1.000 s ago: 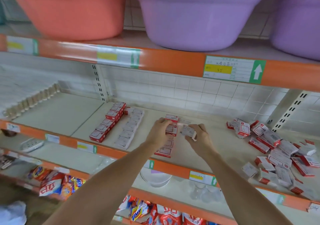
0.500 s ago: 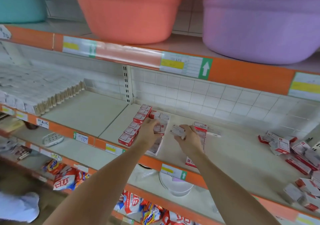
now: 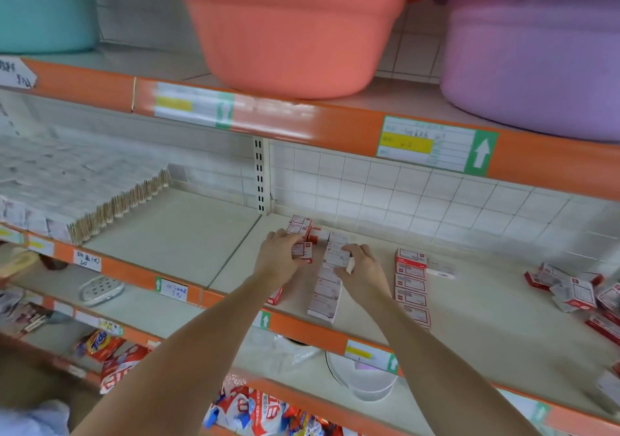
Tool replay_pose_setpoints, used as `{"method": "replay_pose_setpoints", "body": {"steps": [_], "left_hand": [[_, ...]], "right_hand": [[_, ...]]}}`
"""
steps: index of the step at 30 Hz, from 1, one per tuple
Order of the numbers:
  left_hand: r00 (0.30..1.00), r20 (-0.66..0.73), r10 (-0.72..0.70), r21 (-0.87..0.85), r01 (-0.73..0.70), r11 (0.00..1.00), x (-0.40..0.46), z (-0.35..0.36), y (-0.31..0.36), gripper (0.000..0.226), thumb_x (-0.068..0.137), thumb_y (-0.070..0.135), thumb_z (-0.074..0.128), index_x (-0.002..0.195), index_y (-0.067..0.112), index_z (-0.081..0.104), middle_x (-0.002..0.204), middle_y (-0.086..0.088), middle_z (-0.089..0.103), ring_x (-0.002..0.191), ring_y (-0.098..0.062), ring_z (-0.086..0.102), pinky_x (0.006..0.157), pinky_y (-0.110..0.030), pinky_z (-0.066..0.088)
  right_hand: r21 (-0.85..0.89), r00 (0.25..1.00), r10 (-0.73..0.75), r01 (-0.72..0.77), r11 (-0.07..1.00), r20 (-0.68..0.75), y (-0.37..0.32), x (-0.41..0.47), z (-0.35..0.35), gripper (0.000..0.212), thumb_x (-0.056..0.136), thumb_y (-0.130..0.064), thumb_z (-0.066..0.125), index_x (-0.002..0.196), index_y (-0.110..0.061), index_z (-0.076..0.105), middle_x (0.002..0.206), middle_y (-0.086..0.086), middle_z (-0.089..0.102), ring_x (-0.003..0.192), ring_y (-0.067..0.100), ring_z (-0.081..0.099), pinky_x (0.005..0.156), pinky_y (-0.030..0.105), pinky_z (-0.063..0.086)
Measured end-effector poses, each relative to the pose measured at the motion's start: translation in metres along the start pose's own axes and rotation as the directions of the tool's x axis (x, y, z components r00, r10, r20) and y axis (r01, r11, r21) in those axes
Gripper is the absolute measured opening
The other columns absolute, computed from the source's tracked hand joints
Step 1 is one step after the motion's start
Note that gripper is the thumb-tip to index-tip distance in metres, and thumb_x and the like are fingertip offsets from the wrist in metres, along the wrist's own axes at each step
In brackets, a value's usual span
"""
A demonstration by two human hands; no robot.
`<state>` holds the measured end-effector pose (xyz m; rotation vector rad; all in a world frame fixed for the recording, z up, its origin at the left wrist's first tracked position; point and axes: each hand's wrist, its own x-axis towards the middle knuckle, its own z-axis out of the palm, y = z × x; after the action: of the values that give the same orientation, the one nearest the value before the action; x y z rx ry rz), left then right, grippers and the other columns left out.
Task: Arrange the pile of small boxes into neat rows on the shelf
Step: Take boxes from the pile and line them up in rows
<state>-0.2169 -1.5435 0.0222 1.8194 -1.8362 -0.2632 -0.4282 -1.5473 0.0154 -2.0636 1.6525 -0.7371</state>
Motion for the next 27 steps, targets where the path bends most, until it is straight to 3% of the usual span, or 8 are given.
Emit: {"method": "replay_pose_setpoints", "body": {"steps": [5, 11, 15, 18, 22, 27], "left_hand": [[0.998, 0.053, -0.023, -0.118, 0.029, 0.993, 0.004, -0.019, -0.023, 0.047, 0.073, 0.02, 0.082, 0.117, 0.022, 0.065, 0.105, -0.001, 0.052, 0.105, -0.022, 0.051, 0.095, -0.039, 0.046], [0.978, 0.206, 0.03, -0.084, -0.013, 0.996, 0.001, -0.027, -0.037, 0.057, 0.078, 0.009, 0.077, 0.131, 0.019, 0.06, 0.108, -0.005, 0.048, 0.097, -0.019, 0.054, 0.086, -0.024, 0.044], [0.983, 0.183, 0.025, -0.056, -0.015, 0.998, 0.001, -0.022, -0.036, 0.052, 0.082, 0.006, 0.072, 0.131, 0.017, 0.059, 0.105, -0.002, 0.045, 0.094, -0.018, 0.053, 0.09, -0.033, 0.05], [0.984, 0.171, 0.05, -0.065, -0.039, 0.997, 0.002, -0.019, -0.035, 0.048, 0.083, 0.007, 0.071, 0.128, 0.018, 0.059, 0.107, -0.001, 0.045, 0.092, -0.016, 0.055, 0.084, -0.025, 0.046], [0.983, 0.173, 0.054, -0.066, -0.043, 0.997, 0.004, -0.019, -0.034, 0.048, 0.083, 0.006, 0.071, 0.127, 0.018, 0.057, 0.11, 0.0, 0.044, 0.091, -0.017, 0.057, 0.085, -0.029, 0.051], [0.986, 0.159, 0.048, -0.079, -0.036, 0.996, 0.006, -0.019, -0.034, 0.043, 0.082, 0.005, 0.073, 0.121, 0.017, 0.059, 0.108, -0.001, 0.045, 0.091, -0.019, 0.058, 0.08, -0.024, 0.046]], "right_hand": [[-0.006, 0.999, -0.026, 0.026, 1.0, 0.021, -0.016, 0.009, 0.007, 0.047, 0.089, -0.032, 0.068, 0.132, -0.024, 0.051, 0.127, -0.006, 0.048, 0.092, 0.016, 0.059, 0.077, 0.032, 0.051], [-0.05, 0.994, -0.071, 0.075, 0.996, 0.077, -0.03, 0.01, 0.021, 0.05, 0.088, -0.034, 0.068, 0.134, -0.025, 0.05, 0.129, -0.004, 0.047, 0.104, 0.018, 0.057, 0.081, 0.029, 0.047], [-0.027, 0.996, -0.057, 0.059, 0.998, 0.07, -0.033, 0.006, 0.026, 0.05, 0.088, -0.031, 0.068, 0.134, -0.027, 0.051, 0.129, -0.005, 0.047, 0.106, 0.015, 0.055, 0.084, 0.024, 0.043], [-0.013, 0.996, -0.064, 0.065, 0.998, 0.061, -0.033, 0.004, 0.027, 0.049, 0.087, -0.03, 0.069, 0.133, -0.028, 0.052, 0.129, -0.005, 0.047, 0.108, 0.015, 0.055, 0.087, 0.024, 0.045], [-0.013, 0.997, -0.063, 0.063, 0.998, 0.051, -0.032, 0.003, 0.025, 0.049, 0.087, -0.028, 0.07, 0.132, -0.028, 0.052, 0.132, -0.005, 0.047, 0.114, 0.015, 0.054, 0.088, 0.024, 0.044], [-0.014, 0.997, -0.07, 0.071, 0.997, 0.036, -0.03, 0.004, 0.026, 0.049, 0.086, -0.029, 0.071, 0.131, -0.027, 0.053, 0.131, -0.005, 0.048, 0.111, 0.014, 0.054, 0.086, 0.023, 0.043]]}}
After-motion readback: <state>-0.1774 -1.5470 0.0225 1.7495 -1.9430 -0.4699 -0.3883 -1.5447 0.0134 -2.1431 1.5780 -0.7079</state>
